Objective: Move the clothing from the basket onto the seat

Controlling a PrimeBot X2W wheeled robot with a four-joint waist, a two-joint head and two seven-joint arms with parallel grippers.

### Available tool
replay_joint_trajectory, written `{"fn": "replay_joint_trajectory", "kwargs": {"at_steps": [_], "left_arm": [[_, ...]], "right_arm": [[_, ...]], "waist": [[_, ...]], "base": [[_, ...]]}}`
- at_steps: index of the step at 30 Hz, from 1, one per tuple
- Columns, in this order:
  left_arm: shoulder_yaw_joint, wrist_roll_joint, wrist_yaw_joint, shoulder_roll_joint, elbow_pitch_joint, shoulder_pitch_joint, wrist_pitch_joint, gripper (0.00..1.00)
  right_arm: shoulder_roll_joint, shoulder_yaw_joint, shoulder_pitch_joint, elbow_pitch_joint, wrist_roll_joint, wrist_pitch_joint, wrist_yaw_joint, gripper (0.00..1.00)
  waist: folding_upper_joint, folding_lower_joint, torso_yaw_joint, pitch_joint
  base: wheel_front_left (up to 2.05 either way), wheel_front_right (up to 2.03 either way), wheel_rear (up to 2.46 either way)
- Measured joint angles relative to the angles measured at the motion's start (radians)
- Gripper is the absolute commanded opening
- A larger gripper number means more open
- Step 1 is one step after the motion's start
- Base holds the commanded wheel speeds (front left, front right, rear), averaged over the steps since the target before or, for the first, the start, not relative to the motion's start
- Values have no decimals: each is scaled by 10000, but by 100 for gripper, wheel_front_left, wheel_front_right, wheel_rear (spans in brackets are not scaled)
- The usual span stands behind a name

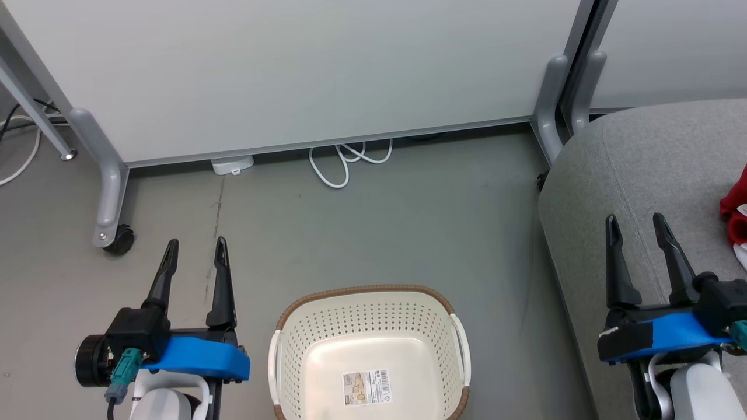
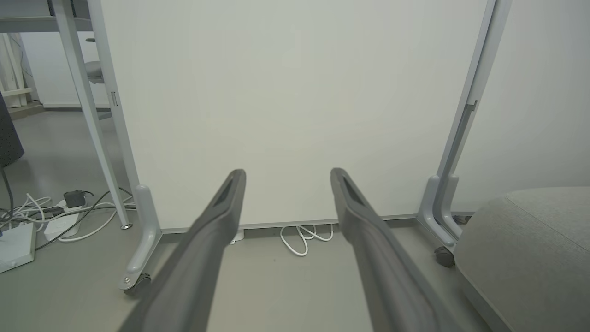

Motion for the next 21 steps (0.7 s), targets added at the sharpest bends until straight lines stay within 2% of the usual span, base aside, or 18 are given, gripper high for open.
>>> {"fn": "replay_joint_trajectory", "kwargs": {"at_steps": [17,18,21], "left_arm": [[276,77,-171,-88,255,439,0,100],[270,73,-171,-90,309,459,6,0],[263,63,-171,-102,587,675,61,0]], "right_arm": [[63,67,595,184,199,0,0,100],[67,71,598,255,198,2,0,0],[104,69,642,554,199,12,0,0]], "waist": [[0,1,278,-374],[0,1,281,-374],[0,1,281,-376]], "base": [[0,0,0],[0,0,0],[0,0,0]]}}
